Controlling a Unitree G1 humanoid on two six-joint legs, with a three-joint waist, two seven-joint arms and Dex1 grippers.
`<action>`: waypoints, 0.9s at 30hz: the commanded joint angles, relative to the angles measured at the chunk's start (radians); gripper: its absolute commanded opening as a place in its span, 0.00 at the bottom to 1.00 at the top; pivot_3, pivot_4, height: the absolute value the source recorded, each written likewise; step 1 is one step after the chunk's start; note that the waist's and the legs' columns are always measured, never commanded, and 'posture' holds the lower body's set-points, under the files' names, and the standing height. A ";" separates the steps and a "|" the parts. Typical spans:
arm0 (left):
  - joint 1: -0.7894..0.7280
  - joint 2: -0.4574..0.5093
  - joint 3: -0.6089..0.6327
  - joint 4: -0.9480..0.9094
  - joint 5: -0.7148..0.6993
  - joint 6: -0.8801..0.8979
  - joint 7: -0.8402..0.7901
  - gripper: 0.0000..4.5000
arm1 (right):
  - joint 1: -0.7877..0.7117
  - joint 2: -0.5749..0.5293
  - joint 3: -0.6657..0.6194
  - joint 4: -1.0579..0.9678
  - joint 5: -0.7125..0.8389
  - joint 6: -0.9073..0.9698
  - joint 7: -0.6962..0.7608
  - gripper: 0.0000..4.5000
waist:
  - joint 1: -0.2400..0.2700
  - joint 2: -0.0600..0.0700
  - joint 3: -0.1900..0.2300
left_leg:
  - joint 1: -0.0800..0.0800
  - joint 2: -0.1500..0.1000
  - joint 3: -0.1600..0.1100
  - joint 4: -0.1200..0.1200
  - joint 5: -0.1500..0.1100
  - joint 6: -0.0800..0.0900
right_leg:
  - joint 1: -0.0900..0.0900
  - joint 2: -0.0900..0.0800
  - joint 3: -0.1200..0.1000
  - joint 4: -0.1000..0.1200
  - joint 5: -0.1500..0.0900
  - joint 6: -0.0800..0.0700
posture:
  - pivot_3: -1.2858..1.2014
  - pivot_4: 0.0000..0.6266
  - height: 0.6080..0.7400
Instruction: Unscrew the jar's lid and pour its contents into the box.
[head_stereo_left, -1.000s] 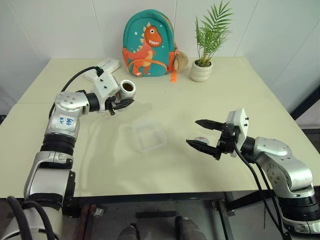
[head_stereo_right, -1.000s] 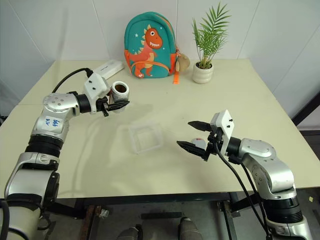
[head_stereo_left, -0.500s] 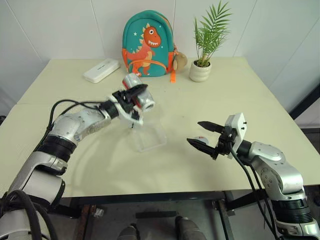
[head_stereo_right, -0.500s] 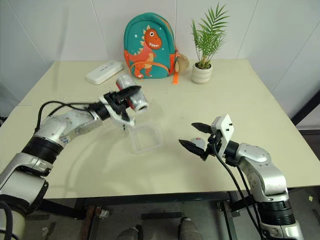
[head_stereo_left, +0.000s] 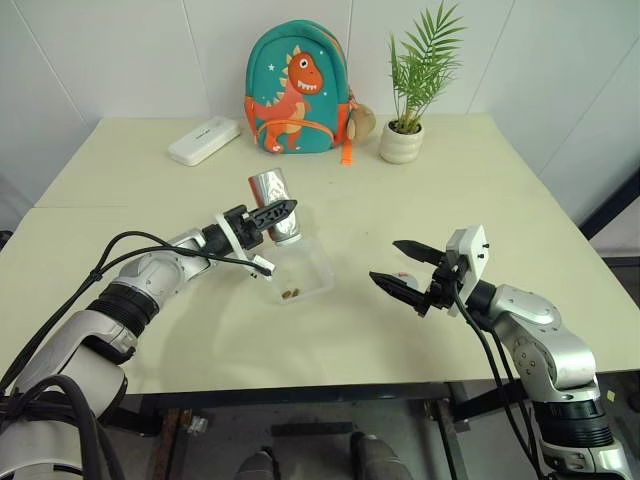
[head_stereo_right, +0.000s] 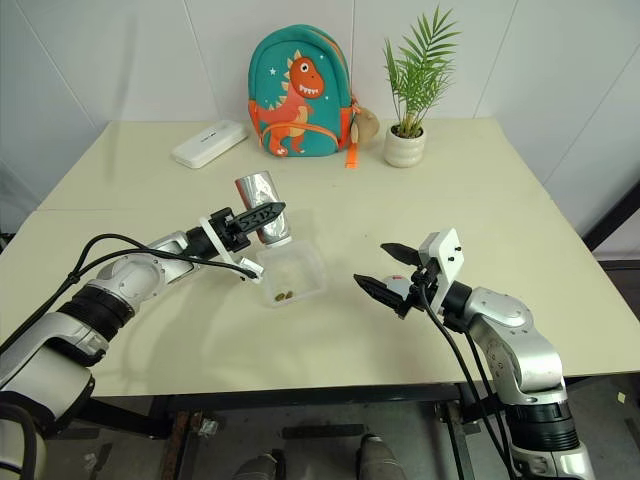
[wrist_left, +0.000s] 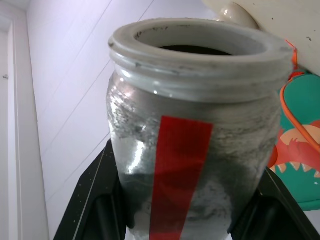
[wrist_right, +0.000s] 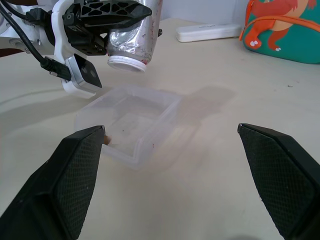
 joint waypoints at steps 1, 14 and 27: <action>-0.037 0.008 0.035 -0.010 -0.057 -0.013 -0.025 0.44 | -0.002 0.009 -0.013 -0.016 0.009 -0.025 -0.006 0.99 | 0.000 0.000 0.000 | 0.000 0.000 0.000 0.000 0.000 0.000 | 0.000 0.000 0.000 0.000 0.000 0.000 | 0.52 0.24 1.00; 0.017 -0.020 0.411 0.091 -0.870 -0.205 -0.654 0.44 | -0.018 -0.041 0.023 -0.024 -0.030 -0.049 0.063 0.99 | -0.003 0.000 0.000 | 0.001 0.000 0.000 0.001 0.000 0.000 | 0.000 0.000 0.000 0.001 0.000 0.000 | 0.52 0.24 1.00; 0.157 -0.107 0.981 0.251 -1.605 0.196 -1.183 0.44 | -0.126 -0.025 0.082 0.053 -0.065 -0.235 0.215 0.99 | -0.005 -0.001 0.000 | 0.000 0.000 0.000 0.006 0.000 0.000 | 0.000 0.000 0.000 0.006 0.002 0.000 | 0.52 0.24 1.00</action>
